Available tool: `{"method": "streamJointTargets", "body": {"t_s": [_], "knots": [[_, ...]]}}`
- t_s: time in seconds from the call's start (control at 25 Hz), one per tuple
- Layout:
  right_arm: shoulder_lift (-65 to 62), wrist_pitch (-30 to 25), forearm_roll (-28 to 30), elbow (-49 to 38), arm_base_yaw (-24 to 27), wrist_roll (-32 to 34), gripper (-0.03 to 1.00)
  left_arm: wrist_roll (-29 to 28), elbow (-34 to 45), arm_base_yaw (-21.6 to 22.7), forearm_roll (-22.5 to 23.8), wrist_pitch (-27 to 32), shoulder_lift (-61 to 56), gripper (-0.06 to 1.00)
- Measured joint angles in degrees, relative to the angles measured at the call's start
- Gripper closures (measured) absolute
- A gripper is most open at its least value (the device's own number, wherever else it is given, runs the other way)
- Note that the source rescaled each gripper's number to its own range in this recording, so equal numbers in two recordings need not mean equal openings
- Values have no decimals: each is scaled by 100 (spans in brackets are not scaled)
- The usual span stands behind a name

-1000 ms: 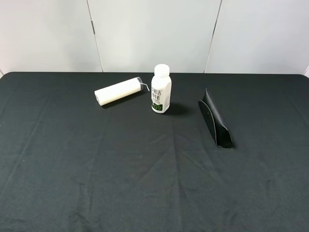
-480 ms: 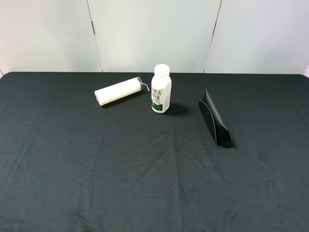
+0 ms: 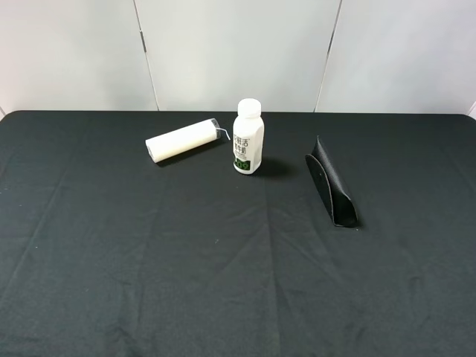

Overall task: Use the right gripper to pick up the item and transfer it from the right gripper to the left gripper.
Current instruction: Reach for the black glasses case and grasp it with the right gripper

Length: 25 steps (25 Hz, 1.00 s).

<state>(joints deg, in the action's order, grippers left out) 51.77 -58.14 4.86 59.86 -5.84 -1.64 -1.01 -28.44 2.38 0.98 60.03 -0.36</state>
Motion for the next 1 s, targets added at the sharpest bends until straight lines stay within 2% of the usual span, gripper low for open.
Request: {"method": "streamJointTargets", "body": {"t_s": [0.12, 0.28, 0.64, 1.0], "knots": [[737, -5, 226, 322, -505, 28, -3, 0, 0, 0, 0, 0, 0, -6], [1657, -16, 256, 602, -884, 164, -3, 0, 0, 0, 0, 0, 0, -6], [2905, 246, -486, 661, -927, 228, -3, 0, 0, 0, 0, 0, 0, -6], [3853, 549, -581, 661, -927, 228, -3, 0, 0, 0, 0, 0, 0, -6]]}}
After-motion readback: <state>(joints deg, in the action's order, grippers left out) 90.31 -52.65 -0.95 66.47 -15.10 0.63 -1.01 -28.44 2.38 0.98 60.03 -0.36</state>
